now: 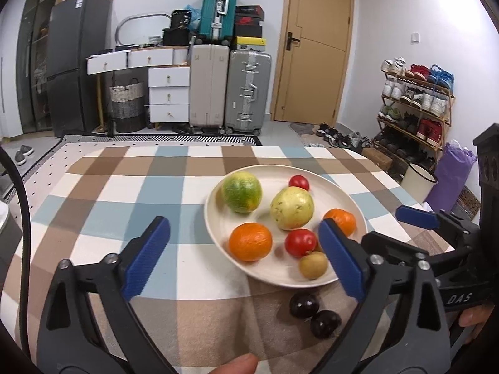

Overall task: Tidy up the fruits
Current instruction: 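Withdraw both open tools from the plate toward the dark cherries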

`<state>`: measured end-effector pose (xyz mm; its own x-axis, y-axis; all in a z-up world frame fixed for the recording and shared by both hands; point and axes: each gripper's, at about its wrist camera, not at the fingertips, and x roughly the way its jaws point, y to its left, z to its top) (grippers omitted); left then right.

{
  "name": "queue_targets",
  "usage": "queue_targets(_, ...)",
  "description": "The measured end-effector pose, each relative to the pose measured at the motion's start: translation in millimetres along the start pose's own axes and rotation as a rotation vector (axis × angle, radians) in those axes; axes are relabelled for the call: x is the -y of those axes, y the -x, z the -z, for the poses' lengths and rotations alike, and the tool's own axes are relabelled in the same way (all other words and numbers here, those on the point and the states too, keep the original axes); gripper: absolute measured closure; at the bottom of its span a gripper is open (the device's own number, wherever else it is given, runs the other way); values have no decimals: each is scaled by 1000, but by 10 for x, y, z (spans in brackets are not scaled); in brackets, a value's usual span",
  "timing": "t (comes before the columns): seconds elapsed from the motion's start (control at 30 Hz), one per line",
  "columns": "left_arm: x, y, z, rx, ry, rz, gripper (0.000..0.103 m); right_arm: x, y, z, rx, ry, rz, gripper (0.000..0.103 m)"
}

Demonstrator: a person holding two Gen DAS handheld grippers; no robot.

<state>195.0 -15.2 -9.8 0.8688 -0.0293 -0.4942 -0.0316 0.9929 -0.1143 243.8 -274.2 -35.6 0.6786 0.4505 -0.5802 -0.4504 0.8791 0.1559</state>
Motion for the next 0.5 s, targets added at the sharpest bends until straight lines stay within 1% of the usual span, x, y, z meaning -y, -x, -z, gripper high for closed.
queue_targets(0.07,-26,44,15,6,7,-2,1,-8,18,10,2,-1,-5,1)
queue_targets(0.23,-26,153,64,11,-11,-12,1,-30,42,48,-5,11,29,0)
queue_targets(0.5,-47,295,128,11,-15,-25,1,-77,125,156,-21,19,11,0)
